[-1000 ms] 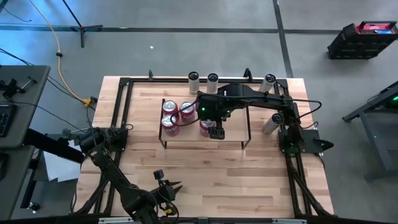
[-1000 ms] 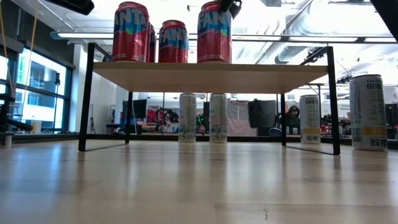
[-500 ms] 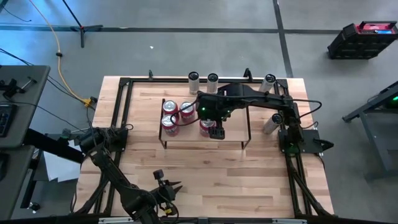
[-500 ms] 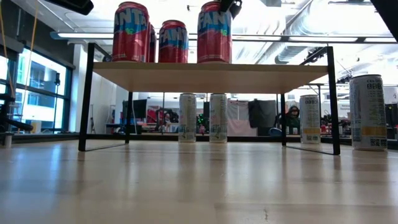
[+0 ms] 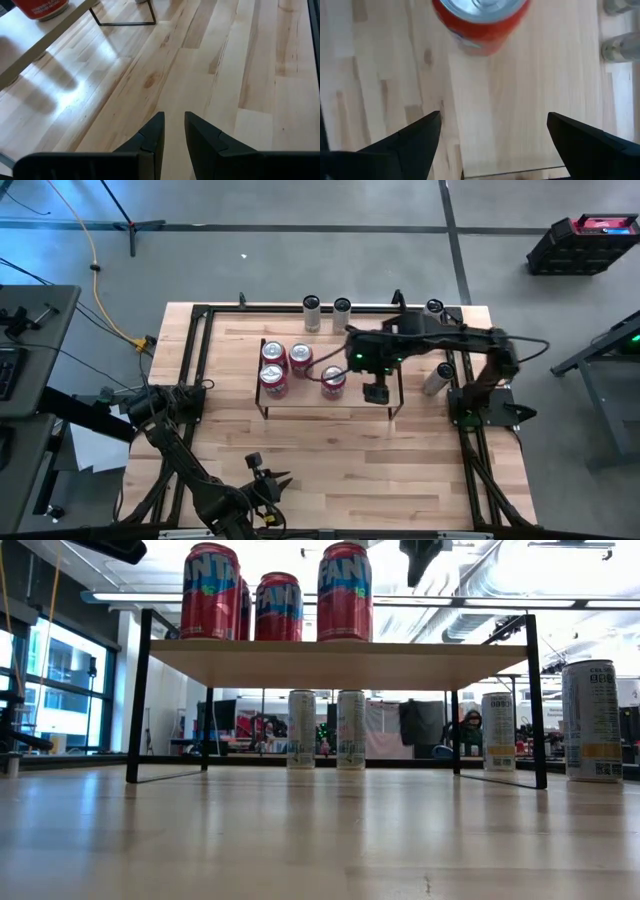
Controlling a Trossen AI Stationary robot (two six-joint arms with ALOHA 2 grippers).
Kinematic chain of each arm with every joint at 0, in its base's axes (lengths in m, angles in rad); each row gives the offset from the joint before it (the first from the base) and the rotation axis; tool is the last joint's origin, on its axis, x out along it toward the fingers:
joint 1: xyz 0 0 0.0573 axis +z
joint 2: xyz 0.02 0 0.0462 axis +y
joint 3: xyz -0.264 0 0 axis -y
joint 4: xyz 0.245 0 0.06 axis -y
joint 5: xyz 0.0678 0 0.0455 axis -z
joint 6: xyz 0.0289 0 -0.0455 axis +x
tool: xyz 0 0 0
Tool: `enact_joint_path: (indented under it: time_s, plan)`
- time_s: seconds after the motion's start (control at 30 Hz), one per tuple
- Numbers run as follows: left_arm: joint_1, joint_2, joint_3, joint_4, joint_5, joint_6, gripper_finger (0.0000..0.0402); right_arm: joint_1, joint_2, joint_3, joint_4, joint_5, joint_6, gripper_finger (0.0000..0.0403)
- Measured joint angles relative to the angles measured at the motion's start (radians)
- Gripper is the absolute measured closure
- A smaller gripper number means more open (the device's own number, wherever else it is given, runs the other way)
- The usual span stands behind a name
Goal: Place canned beverage on shelf
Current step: Put the red soda can on the shelf aligned with the other red soda can
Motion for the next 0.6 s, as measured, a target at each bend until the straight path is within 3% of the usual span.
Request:
enact_joint_path:
  time_s: [0.3,0.47,0.6]
  plan:
    - [0.019,0.000,0.000,0.061,-0.003,0.053,0.0335,0.006,-0.275,-0.483,0.488,0.047,-0.015,0.0068]
    - [0.023,0.000,0.000,0.062,-0.003,0.053,0.0335,0.006,-0.331,-0.685,0.758,0.058,-0.058,0.0123]
    - [0.022,-0.003,0.000,0.046,0.014,0.036,0.0335,0.005,-0.343,-0.756,0.868,0.064,-0.100,0.0184]
